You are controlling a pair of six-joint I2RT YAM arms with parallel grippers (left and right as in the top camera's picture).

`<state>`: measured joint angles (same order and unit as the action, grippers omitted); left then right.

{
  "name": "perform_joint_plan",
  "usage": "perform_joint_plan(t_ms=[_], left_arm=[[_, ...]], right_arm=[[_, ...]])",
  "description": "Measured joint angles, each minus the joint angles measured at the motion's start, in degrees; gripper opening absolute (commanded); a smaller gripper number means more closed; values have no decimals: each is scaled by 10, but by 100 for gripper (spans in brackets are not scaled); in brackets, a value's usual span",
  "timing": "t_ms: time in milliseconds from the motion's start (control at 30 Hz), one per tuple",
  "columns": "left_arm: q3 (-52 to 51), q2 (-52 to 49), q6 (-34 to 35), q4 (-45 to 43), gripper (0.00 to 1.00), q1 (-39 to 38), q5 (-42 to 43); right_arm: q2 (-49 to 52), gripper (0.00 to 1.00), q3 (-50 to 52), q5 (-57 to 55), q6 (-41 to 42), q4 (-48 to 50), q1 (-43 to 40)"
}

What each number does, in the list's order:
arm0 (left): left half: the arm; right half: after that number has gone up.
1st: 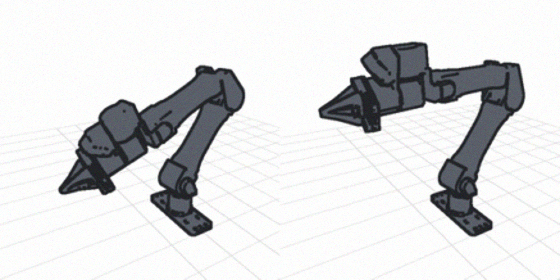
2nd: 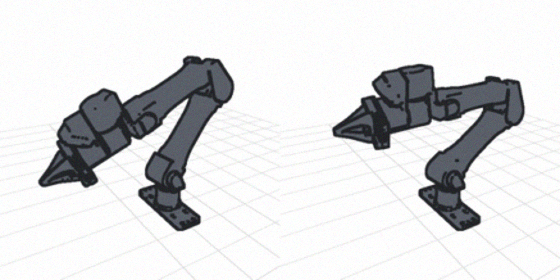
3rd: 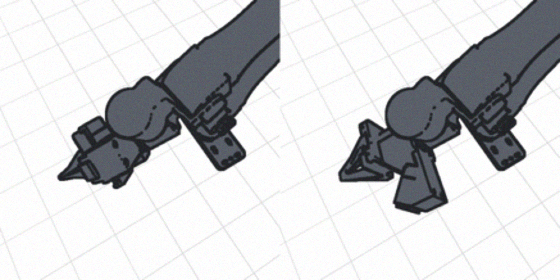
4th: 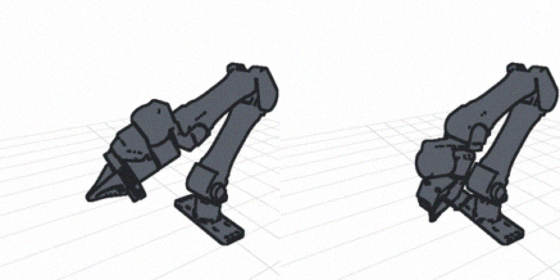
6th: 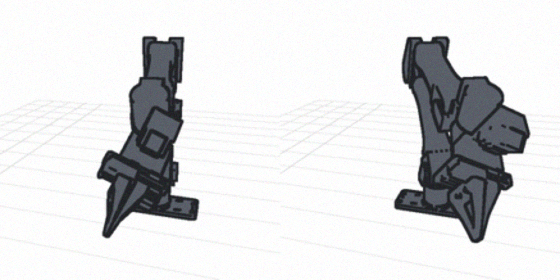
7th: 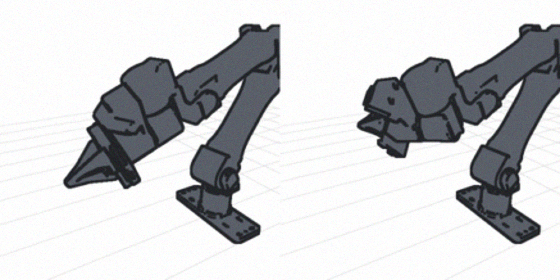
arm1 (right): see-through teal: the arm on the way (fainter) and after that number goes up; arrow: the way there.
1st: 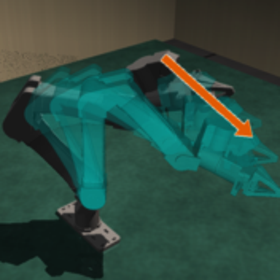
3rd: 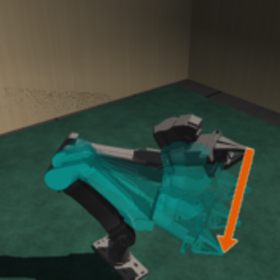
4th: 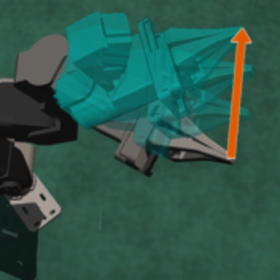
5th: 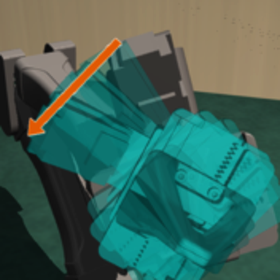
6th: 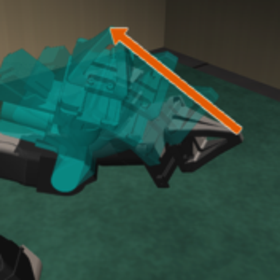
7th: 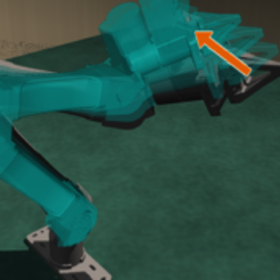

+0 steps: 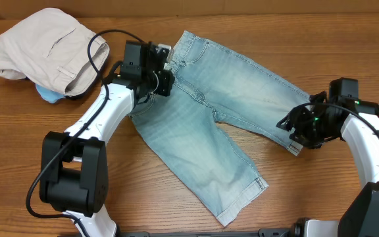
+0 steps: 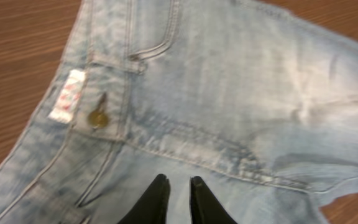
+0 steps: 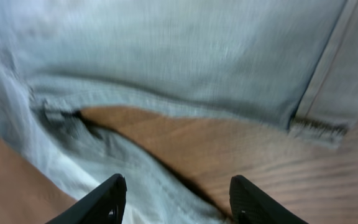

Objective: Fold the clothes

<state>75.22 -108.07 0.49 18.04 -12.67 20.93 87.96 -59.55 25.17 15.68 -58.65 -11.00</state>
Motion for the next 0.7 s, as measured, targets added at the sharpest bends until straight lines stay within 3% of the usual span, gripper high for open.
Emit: perform_joint_plan(t_ms=[367, 533, 700], left_arm=[[4, -150, 41, -107, 15, 8, 37], [10, -152, 84, -99, 15, 25, 4], [22, -152, 104, -62, 6, 90, -12]], right_arm=[[0, 60, 0, 3, -20, -22, 46], [0, 64, 0, 3, -22, -32, 54], [0, 69, 6, 3, -22, -49, 71]])
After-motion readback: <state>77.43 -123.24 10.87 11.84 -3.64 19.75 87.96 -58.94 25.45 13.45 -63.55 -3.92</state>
